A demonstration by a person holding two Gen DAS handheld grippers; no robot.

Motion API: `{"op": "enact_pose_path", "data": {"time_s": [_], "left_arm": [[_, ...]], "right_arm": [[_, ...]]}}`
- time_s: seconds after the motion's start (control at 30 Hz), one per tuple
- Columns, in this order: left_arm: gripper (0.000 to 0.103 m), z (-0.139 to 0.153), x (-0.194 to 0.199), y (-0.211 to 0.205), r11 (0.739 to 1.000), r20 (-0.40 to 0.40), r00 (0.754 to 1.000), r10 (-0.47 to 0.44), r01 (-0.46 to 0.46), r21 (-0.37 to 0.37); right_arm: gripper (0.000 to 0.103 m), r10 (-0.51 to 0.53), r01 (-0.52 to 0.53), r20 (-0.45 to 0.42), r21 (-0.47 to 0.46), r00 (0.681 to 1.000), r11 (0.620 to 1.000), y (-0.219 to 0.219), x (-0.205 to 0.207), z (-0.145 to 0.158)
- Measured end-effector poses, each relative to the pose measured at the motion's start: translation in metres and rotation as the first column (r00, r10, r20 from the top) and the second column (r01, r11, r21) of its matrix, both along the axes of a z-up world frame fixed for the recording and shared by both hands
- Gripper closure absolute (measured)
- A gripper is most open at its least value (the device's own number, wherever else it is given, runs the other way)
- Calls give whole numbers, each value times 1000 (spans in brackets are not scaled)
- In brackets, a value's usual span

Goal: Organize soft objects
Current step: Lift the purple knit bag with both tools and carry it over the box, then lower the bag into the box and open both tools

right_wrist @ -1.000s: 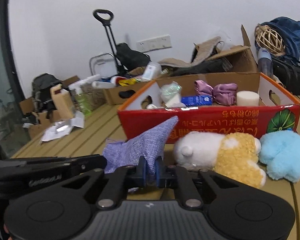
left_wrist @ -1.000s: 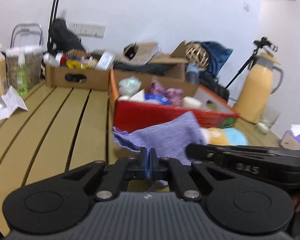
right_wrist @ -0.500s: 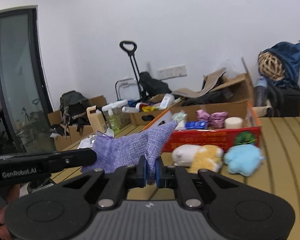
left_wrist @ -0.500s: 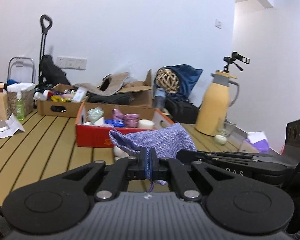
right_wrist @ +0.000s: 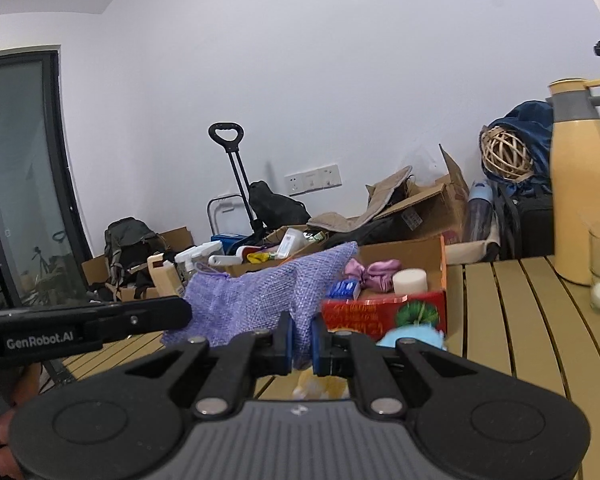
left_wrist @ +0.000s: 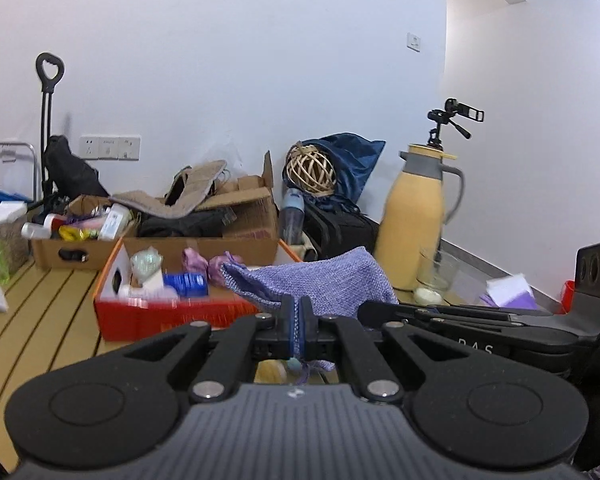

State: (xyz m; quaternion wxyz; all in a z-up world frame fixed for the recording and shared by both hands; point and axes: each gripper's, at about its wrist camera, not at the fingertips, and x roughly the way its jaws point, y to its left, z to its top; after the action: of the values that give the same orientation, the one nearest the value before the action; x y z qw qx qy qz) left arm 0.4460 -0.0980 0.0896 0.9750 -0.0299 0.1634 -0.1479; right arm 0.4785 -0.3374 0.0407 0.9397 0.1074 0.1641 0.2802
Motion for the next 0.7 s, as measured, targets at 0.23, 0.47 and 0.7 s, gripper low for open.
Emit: {"op": "enact_pose_path", "data": {"time_s": [0.23,0.47,0.7], "left_arm": [[100,-1,129,25,999,-86,995,40,-41,-13],[100,-62,242,58,994,-275,955,109,-107,21],[74,-93,263,76,991,-355,926,127,-131,12]], "right_arm": [[94,42,-42,-76,8,996,999,28,130,12],[94,68,-74,-305,-10,950,997,78,260,-27],[88,15,-84,-435,-140,900,987,110,290,-66]]}}
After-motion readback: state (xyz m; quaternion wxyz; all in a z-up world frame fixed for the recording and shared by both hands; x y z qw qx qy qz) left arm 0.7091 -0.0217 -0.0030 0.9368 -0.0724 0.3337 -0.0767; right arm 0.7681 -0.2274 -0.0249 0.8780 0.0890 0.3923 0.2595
